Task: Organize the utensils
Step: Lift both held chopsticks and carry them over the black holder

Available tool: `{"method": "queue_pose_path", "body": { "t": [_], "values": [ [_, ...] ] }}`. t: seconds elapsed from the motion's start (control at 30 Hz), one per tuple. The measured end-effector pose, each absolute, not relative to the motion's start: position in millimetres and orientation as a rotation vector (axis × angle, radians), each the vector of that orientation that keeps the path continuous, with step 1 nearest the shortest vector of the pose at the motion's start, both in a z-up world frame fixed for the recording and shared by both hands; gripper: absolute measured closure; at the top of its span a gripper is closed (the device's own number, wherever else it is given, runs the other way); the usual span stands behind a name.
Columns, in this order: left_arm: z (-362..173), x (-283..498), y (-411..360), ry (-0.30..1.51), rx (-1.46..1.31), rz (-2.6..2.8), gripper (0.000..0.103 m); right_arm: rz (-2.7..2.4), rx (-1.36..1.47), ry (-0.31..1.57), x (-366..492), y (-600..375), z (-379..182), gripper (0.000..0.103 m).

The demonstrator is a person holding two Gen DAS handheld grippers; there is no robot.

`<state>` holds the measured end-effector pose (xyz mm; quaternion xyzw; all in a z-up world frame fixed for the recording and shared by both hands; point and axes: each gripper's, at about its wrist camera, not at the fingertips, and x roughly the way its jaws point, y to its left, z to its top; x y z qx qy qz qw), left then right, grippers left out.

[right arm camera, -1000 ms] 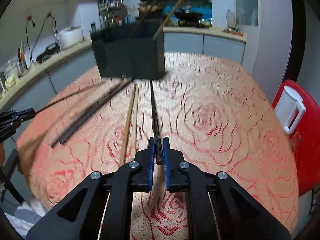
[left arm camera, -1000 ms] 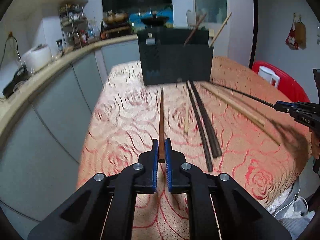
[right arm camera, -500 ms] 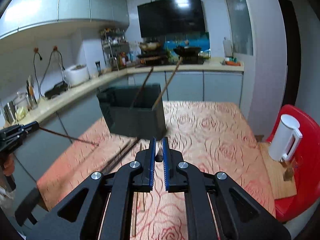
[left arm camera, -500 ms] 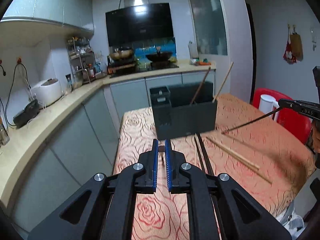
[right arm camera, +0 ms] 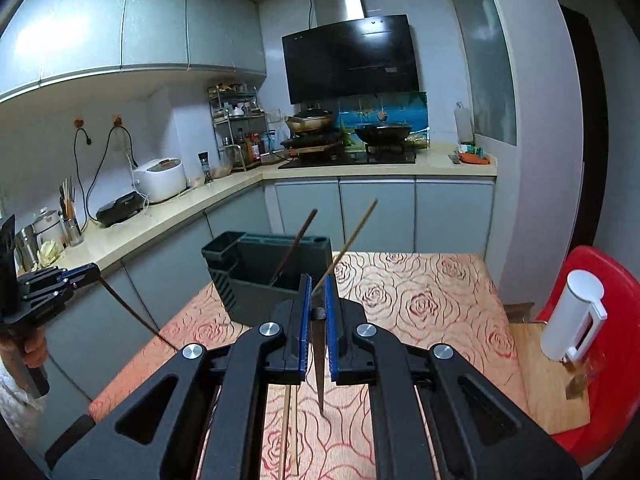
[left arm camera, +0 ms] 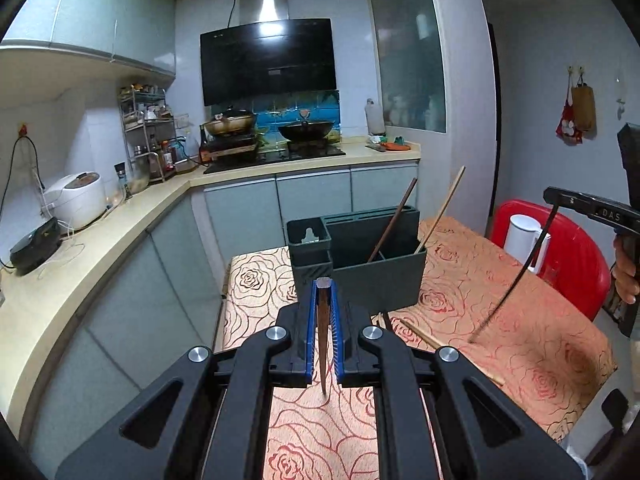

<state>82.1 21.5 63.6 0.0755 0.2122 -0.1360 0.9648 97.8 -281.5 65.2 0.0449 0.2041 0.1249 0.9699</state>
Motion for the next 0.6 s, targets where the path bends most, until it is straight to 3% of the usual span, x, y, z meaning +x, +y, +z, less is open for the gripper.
{"method": "queue_pose_path", "body": {
  "t": [0.6],
  "values": [
    [140, 123, -5, 0.410, 0.196, -0.354, 0.097, 0.295, 0.050, 0.385, 148, -266, 150, 0.095]
  ]
}}
